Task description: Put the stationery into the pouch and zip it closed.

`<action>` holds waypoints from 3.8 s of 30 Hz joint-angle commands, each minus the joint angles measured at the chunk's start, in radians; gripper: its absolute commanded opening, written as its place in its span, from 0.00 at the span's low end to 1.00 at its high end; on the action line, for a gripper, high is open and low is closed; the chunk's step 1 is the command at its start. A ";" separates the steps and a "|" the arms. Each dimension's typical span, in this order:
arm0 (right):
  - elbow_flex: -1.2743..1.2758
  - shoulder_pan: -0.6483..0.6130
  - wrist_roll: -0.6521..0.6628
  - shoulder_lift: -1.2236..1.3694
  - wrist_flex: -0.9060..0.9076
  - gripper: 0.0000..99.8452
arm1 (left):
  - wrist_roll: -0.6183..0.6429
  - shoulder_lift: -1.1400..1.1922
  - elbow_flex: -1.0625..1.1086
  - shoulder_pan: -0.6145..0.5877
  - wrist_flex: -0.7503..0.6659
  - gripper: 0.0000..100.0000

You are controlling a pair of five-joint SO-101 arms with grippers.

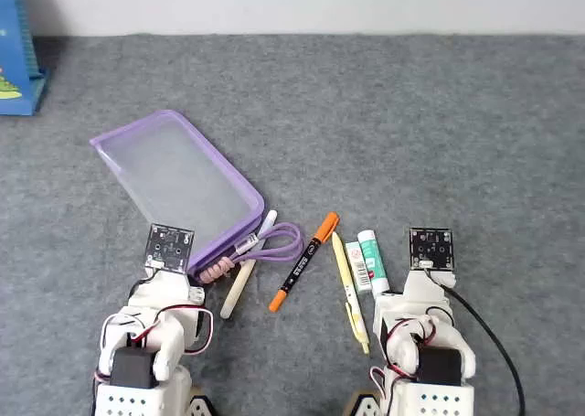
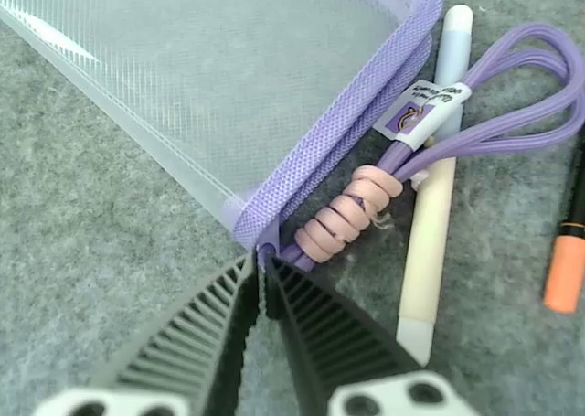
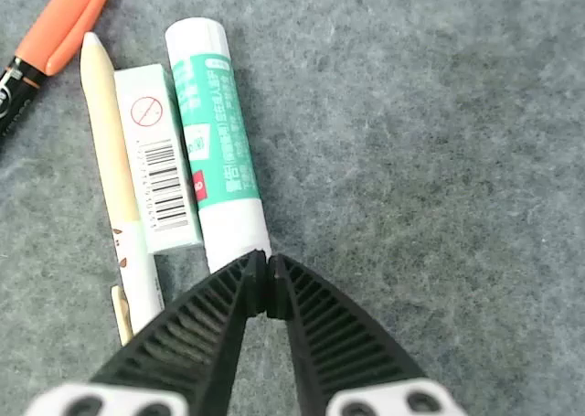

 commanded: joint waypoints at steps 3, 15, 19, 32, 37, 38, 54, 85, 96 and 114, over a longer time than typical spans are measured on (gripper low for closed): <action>0.018 0.007 -0.011 -0.005 0.007 0.01 | -0.009 -0.011 -0.008 -0.008 0.003 0.01; 0.018 0.007 -0.011 -0.005 0.007 0.01 | -0.009 -0.011 -0.008 -0.008 0.003 0.01; 0.018 0.007 -0.011 -0.005 0.007 0.01 | -0.009 -0.011 -0.008 -0.008 0.003 0.01; 0.018 0.007 -0.011 -0.005 0.007 0.01 | -0.009 -0.011 -0.008 -0.008 0.003 0.01; 0.018 0.007 -0.011 -0.005 0.007 0.01 | -0.009 -0.011 -0.008 -0.008 0.003 0.01; 0.018 0.007 -0.011 -0.005 0.007 0.01 | -0.009 -0.011 -0.008 -0.008 0.003 0.01; 0.018 0.004 -0.014 -0.005 0.007 0.01 | -0.009 -0.011 -0.008 -0.008 0.003 0.01; -0.078 0.051 0.459 -0.007 -0.153 0.01 | -0.009 -0.011 -0.008 -0.008 0.003 0.01; -0.259 0.016 0.338 -0.004 -0.151 0.01 | -0.008 -0.011 -0.008 0.000 0.003 0.01; -0.310 -0.165 0.345 0.005 -0.150 0.01 | -0.209 -0.012 -0.085 -0.500 -0.098 0.01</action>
